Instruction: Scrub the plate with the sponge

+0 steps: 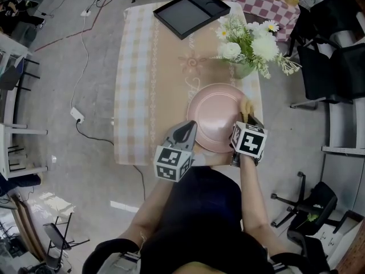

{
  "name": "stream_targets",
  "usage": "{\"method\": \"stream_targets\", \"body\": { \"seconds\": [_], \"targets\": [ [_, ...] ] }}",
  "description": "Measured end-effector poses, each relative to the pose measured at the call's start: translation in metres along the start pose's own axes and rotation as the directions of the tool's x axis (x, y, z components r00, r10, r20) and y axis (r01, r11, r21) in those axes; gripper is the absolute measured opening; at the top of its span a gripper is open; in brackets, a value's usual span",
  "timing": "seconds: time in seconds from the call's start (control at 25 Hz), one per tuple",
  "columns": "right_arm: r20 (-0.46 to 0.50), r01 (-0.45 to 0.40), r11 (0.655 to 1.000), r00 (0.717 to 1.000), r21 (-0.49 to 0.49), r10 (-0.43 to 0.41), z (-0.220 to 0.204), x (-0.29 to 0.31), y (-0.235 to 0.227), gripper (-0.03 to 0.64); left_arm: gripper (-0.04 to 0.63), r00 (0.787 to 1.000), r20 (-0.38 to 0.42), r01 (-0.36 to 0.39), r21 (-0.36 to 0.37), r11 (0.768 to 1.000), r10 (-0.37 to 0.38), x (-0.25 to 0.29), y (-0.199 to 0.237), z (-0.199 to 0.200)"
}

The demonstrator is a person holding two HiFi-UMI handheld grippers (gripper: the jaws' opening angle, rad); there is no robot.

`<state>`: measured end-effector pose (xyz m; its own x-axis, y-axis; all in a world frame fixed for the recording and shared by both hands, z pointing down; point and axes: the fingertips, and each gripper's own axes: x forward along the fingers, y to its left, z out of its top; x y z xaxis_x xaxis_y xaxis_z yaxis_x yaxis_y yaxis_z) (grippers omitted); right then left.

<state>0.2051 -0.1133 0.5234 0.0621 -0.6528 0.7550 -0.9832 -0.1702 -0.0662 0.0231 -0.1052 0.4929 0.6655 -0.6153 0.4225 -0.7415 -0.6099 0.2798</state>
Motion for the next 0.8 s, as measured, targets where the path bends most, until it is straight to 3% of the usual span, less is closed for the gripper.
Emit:
{"method": "stream_targets", "body": {
  "seconds": [0.44,0.8],
  "targets": [
    [-0.121,0.019,1.0,0.993,0.008,-0.018,-0.008,0.009,-0.003,0.089,0.017,1.0,0.002,-0.01,-0.007,1.0,0.01,0.001,0.003,0.001],
    [-0.145,-0.013,1.0,0.989,0.006,0.013,-0.007,0.013,0.009,0.089,0.017,1.0,0.001,-0.019,-0.014,1.0,0.019,-0.002,0.007,0.0]
  ]
}}
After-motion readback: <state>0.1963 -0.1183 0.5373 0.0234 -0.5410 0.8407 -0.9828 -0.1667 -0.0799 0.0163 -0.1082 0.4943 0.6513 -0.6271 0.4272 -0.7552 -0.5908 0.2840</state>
